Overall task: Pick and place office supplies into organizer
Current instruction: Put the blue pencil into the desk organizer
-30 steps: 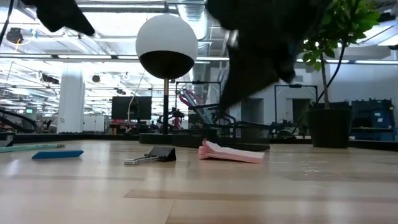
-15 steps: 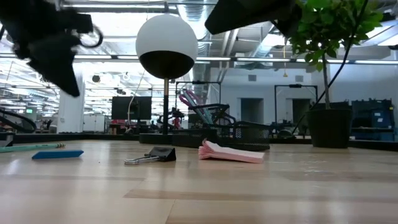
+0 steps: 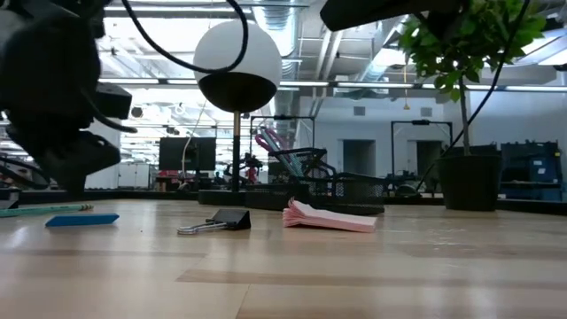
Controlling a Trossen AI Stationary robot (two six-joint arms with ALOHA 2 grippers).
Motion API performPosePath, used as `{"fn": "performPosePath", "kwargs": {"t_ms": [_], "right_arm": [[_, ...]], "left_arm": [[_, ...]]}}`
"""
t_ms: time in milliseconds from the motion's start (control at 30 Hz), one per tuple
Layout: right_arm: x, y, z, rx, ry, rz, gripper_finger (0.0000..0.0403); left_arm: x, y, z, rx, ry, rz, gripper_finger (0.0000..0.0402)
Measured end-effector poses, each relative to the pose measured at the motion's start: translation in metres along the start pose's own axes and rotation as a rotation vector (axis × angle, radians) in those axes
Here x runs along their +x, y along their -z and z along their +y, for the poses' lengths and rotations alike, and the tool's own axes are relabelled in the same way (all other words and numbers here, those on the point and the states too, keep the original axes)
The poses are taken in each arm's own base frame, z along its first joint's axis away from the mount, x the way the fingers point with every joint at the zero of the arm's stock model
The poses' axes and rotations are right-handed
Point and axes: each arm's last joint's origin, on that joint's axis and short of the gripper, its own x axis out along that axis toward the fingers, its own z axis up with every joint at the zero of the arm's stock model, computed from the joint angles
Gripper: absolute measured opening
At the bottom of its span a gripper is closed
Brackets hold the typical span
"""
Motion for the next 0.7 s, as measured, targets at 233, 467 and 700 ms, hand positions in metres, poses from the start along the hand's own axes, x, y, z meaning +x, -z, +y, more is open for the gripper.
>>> {"fn": "performPosePath", "kwargs": {"t_ms": [233, 467, 700], "right_arm": [[0.0, 0.0, 0.0, 0.001, 0.001, 0.0, 0.0], [0.0, 0.0, 0.0, -0.001, 0.002, 0.002, 0.0], [0.003, -0.002, -0.003, 0.003, 0.009, 0.002, 0.0]], "left_arm": [[-0.007, -0.019, 0.006, -0.036, 0.091, -0.013, 0.017], [-0.036, -0.043, 0.075, -0.065, 0.098, -0.143, 0.0169], [-0.009, -0.017, 0.089, -0.415, 0.716, -0.284, 0.0169]]}}
